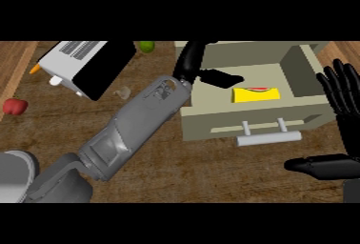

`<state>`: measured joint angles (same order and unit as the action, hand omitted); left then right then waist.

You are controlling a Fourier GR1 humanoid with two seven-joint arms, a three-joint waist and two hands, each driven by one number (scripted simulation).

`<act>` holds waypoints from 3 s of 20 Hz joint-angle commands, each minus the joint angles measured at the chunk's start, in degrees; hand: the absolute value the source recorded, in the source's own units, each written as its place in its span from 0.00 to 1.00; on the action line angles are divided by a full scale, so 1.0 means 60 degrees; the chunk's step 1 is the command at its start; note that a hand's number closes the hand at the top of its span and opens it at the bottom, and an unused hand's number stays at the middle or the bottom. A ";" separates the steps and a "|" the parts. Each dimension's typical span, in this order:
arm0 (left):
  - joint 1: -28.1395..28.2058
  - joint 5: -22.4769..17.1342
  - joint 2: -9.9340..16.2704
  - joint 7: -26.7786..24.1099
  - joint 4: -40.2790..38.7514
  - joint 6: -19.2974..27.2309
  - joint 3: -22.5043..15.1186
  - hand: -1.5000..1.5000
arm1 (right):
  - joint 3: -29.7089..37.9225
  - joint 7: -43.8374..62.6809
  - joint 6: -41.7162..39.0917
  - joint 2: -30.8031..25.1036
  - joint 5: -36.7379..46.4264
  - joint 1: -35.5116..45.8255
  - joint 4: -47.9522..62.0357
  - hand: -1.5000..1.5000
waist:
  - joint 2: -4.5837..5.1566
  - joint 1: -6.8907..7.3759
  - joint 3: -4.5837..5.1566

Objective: Pick up the cup, place it into the drawer and close the drawer

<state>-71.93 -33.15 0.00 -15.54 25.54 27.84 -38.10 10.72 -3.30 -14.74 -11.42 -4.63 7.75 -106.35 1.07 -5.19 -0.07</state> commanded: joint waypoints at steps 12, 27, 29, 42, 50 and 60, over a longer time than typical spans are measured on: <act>-0.0429 -0.0949 0.0000 -0.1245 0.0789 0.0247 0.0951 0.00 | 0.0000 0.0271 -0.1951 -0.1181 -0.0933 -0.0430 -0.0612 1.00 | -0.0137 0.0619 0.0008; 0.1921 -0.1058 0.2692 0.0340 0.4506 -0.0548 0.1957 0.00 | -0.1331 0.1255 -0.0853 -0.0895 0.2570 -0.0640 -0.1319 1.00 | -0.0261 0.1176 0.0019; 0.2159 -0.0818 0.2876 0.0233 0.4424 -0.0520 0.2084 0.00 | -0.2142 0.0749 -0.0435 -0.0508 0.3731 -0.0529 -0.0925 1.00 | -0.0204 0.1068 0.0014; 0.5039 -0.1202 0.4459 0.0418 0.7286 -0.1338 0.2741 0.00 | -0.4196 -0.0572 0.1376 -0.0933 0.8640 0.0992 0.3159 1.00 | -0.0146 0.1308 0.0009; 0.6551 -0.1162 0.5117 0.0267 0.8180 -0.1922 0.3408 0.00 | -0.3859 -0.1997 0.3179 -0.0105 0.9571 0.3217 0.8137 1.00 | -0.0116 0.1191 0.0001; 0.8022 -0.1141 0.5218 -0.0225 0.8870 -0.2737 0.3723 0.00 | -0.2308 -0.3133 0.3071 -0.0221 0.9088 0.6644 1.2957 1.00 | -0.0015 0.1369 0.0000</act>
<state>-25.96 -40.22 32.22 -15.48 78.99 12.95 -16.15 -5.94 -20.89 6.06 -11.69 50.65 40.57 -38.69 0.40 3.10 0.09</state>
